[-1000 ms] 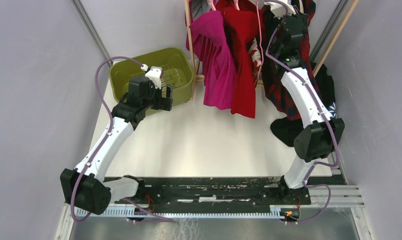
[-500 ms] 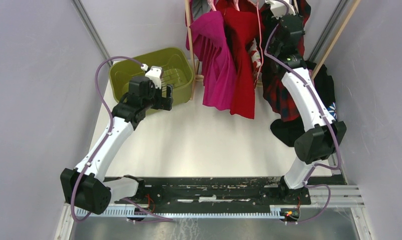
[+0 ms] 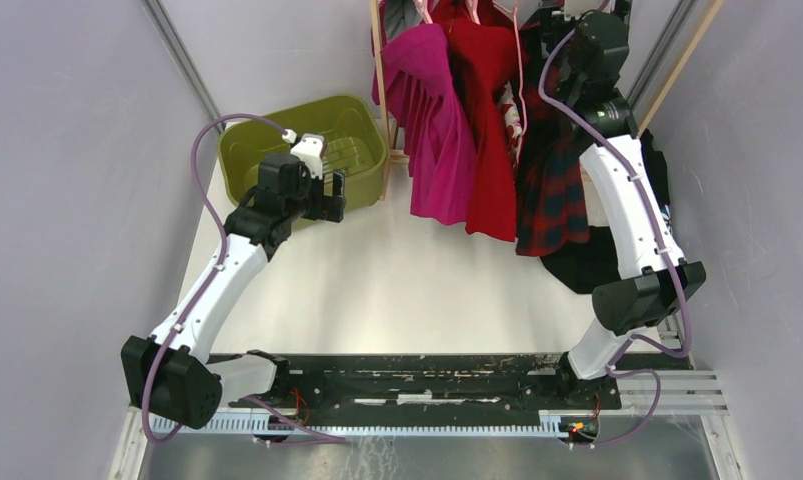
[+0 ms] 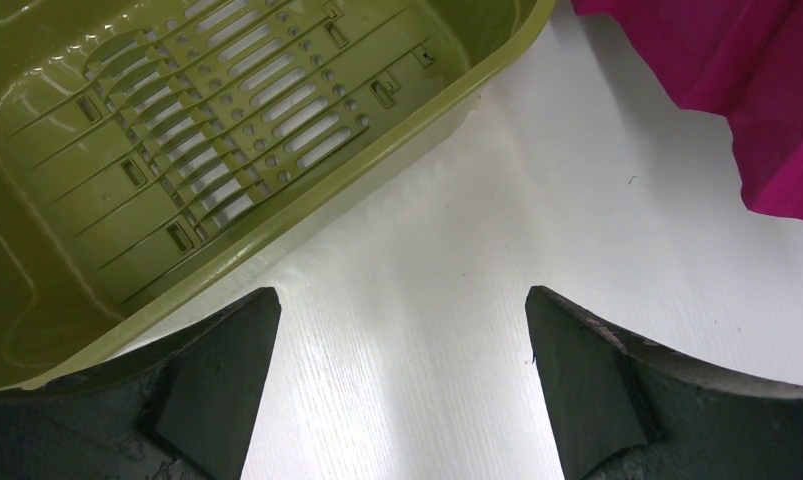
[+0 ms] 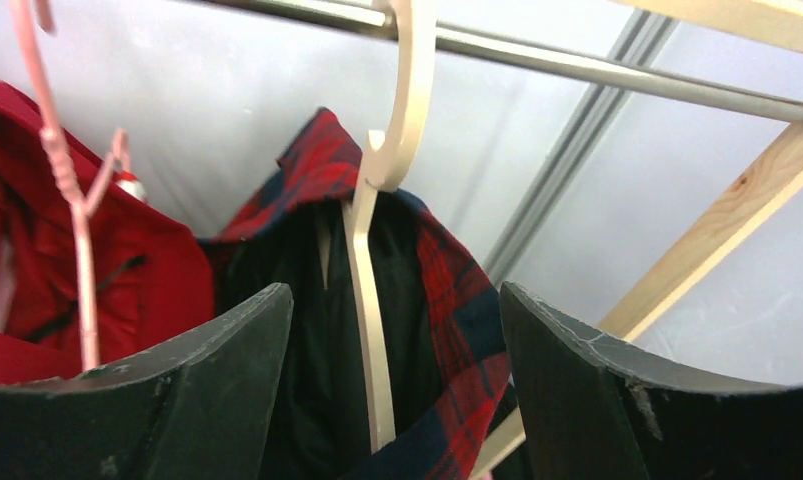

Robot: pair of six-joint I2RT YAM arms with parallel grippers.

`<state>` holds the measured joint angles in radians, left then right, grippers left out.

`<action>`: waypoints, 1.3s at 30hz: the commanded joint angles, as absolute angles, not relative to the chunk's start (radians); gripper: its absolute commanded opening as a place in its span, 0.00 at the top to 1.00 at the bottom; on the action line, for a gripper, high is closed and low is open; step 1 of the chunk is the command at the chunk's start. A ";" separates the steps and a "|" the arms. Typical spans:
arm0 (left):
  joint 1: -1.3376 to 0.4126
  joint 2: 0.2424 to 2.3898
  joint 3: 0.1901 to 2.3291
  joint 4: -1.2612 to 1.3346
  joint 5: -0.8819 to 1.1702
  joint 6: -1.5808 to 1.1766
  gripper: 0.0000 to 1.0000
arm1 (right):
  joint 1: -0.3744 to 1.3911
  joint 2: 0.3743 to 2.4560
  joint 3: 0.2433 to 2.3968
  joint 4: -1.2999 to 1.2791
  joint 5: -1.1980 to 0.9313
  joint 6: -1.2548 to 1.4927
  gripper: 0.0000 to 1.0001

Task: Remove the skirt from the hanger
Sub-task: Pick up the hanger from the clothesline.

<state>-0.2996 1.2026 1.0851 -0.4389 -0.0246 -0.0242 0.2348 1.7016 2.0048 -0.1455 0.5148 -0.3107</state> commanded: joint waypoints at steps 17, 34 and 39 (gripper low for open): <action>-0.302 1.161 1.061 -0.404 -0.049 0.013 0.00 | 0.232 1.776 2.193 -0.346 0.467 0.022 0.29; -0.302 1.143 1.035 -0.411 -0.079 0.021 0.01 | 0.157 1.858 2.292 -0.380 0.460 0.116 0.37; -0.302 1.143 1.039 -0.411 -0.083 0.018 0.01 | 0.153 1.867 2.286 -0.403 0.442 0.143 0.43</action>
<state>-0.2996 1.1694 1.0370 -0.4400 -0.0624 -0.0227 0.1539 1.8622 2.2440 -0.3882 0.4671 0.0910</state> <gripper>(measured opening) 0.996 0.573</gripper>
